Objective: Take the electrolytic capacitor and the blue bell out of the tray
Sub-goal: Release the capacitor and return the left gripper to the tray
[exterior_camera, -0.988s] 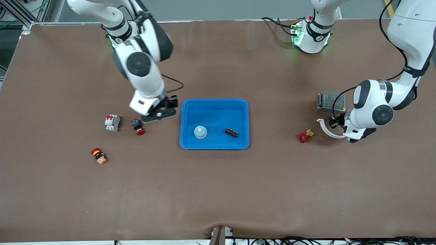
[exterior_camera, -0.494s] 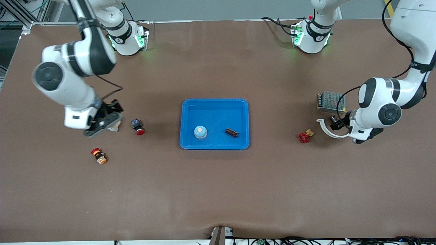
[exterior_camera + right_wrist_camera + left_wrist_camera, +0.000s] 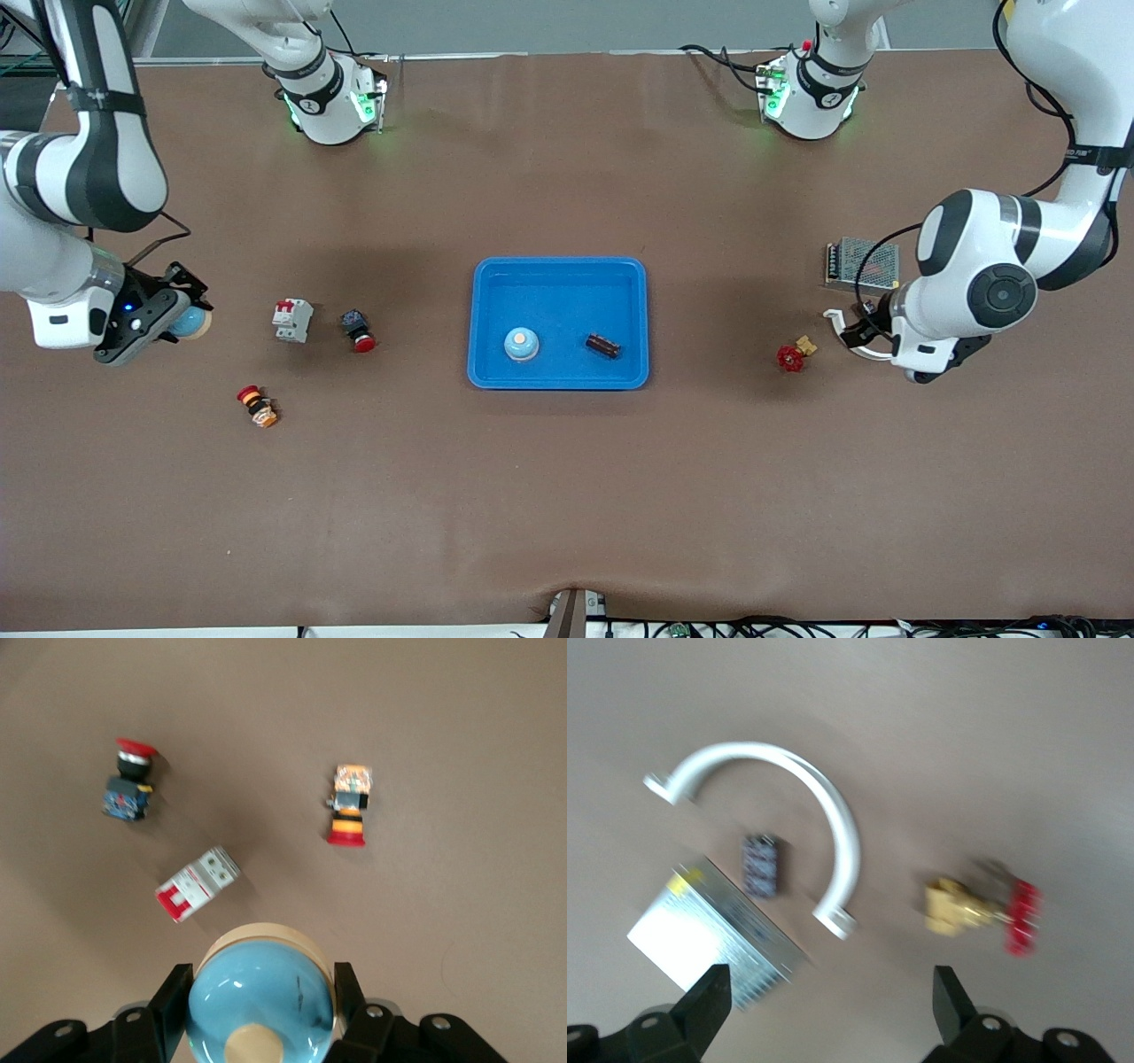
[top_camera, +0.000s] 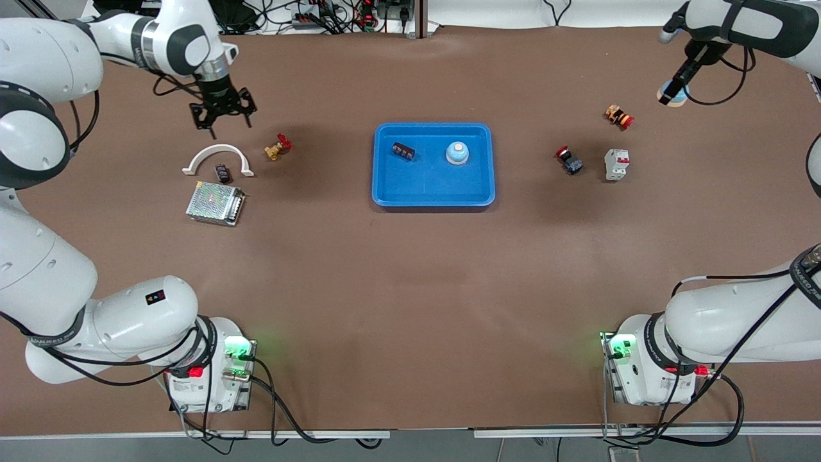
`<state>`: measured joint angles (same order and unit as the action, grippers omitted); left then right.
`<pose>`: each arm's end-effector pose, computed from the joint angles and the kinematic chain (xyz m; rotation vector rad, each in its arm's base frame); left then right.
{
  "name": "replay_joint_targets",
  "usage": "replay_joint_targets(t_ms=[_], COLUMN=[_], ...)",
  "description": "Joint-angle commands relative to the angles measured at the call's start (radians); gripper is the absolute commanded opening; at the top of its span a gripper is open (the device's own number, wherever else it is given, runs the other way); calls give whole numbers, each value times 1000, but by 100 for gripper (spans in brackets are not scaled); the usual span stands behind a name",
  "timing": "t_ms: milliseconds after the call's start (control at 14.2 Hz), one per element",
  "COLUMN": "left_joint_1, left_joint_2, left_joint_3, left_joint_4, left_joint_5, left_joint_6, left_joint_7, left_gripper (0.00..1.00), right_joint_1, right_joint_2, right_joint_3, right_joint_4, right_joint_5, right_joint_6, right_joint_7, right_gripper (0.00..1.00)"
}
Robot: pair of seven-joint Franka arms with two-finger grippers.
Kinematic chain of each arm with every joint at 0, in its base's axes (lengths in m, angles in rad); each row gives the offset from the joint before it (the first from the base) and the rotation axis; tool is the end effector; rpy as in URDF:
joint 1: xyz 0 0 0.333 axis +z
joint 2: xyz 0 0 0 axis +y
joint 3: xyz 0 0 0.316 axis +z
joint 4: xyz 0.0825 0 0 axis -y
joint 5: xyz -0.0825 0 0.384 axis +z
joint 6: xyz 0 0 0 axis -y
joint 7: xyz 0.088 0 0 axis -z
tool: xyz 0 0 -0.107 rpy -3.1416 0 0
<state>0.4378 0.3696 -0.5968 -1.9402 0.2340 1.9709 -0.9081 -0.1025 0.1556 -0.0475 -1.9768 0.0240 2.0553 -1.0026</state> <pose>0.5782 -0.0646 0.3034 -2.8446 -0.9303 0.3460 0.5727 -0.0845 0.3844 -2.8183 -1.2601 0.0883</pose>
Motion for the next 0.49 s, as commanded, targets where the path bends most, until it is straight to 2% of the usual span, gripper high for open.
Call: replay_joint_targets(t_ms=[0,212,424], left_joint_1=[-26,-137,-250], left_joint_2=[21,74,181], left_joint_3=[-55,-57,-57], left_joint_4=[38,101,219], left_joint_5=[-61,-64,-62], left_joint_6=[-24,-21,-9], left_joint_7=[-121,-335,-552], left_gripper=[100,100,100], right_joint_1=[-78,-141,-180], right_joint_2=[60,137,183], right_joint_3=[21,21,23], right_joint_4=[-5,-14,-68], right_joint_5=[10,11,14], right_joint_6=[40,101,213], right_joint_7=[-112,-224,-283], right_gripper=[63,63,63])
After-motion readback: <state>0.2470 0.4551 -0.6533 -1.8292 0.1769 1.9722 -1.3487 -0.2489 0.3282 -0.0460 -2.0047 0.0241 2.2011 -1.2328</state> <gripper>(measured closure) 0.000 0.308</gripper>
